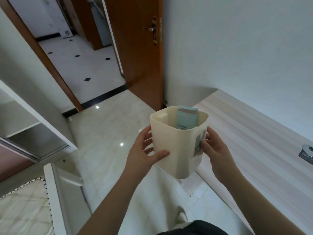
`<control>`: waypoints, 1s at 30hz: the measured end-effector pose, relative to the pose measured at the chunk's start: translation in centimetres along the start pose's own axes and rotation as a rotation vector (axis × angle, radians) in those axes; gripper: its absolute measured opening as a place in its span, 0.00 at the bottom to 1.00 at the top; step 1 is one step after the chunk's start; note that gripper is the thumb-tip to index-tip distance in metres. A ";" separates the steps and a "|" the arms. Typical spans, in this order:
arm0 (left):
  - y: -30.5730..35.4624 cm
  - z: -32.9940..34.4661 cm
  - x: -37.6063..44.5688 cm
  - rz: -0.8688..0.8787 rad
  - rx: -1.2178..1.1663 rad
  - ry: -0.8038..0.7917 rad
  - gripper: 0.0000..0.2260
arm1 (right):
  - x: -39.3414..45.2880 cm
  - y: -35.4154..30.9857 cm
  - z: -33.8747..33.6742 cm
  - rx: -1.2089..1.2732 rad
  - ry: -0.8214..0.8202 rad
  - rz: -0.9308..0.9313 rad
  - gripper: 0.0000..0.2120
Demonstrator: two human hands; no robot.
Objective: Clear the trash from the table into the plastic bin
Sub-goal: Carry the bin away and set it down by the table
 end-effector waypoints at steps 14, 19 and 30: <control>-1.4 -6.9 9.1 -0.109 -0.051 0.146 0.37 | 12.9 1.8 6.6 -0.063 -0.232 0.044 0.33; -2.2 -13.5 11.3 -0.099 -0.054 0.214 0.37 | 16.7 2.1 13.3 -0.068 -0.283 0.051 0.33; -1.6 -27.5 18.8 -0.114 -0.003 0.208 0.40 | 25.5 0.6 27.9 -0.081 -0.294 0.038 0.31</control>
Point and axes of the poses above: each hand's wrist, its own x-axis towards the middle knuckle, its own z-axis out of the palm, y = z × x, the point moved 10 cm from there along x, towards the middle knuckle, and after that the axes turned 6 degrees about -x, right-handed, at the moved point
